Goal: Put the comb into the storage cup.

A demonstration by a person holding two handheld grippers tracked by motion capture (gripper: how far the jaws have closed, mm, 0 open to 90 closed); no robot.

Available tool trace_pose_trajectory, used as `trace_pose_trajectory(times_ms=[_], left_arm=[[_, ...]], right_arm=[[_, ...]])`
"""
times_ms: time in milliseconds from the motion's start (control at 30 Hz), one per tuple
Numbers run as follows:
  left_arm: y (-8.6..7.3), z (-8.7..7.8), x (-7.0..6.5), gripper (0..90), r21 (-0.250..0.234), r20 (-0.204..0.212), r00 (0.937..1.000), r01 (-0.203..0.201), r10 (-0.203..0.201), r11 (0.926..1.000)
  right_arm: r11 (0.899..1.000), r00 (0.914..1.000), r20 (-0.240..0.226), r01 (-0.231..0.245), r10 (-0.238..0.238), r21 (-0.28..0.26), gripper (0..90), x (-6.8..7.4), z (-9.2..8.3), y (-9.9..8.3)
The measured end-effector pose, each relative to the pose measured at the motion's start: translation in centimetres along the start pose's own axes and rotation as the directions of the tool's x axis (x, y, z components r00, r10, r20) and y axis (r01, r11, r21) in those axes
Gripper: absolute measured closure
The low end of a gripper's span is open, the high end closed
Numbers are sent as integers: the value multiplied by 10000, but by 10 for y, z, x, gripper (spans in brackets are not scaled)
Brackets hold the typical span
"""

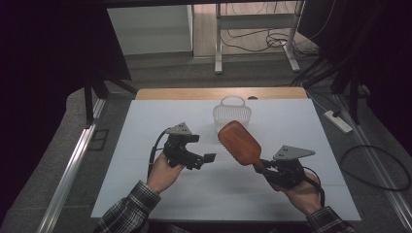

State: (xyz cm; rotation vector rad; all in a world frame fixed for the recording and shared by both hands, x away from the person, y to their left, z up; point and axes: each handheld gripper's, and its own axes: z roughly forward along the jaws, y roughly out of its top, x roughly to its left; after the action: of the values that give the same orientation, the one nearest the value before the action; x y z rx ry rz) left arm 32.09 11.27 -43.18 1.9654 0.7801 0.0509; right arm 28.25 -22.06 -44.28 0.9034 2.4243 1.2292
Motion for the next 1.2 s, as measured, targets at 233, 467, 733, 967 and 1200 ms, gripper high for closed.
trace_pose_trajectory(times_ms=[233,467,733,967,1200], left_arm=[[-3,4,2,0,-10,76,9995,322,-322,9995],[-3,7,2,0,-68,267,9986,461,-459,9989],[-2,9,2,0,-119,363,9980,517,-512,9986],[-3,11,3,0,-214,533,9960,736,-724,9971],[-3,15,3,0,-168,671,9937,907,-894,9957]], right_arm=[[9997,9993,-360,63,-71,-234,727,8,8,2],[9992,9976,-665,153,-177,-366,726,14,15,4],[9985,9955,-920,193,-239,-508,727,20,21,6],[9979,9930,-1134,267,-332,-584,727,26,27,9],[9972,9901,-1326,372,-455,-645,727,32,33,12]])
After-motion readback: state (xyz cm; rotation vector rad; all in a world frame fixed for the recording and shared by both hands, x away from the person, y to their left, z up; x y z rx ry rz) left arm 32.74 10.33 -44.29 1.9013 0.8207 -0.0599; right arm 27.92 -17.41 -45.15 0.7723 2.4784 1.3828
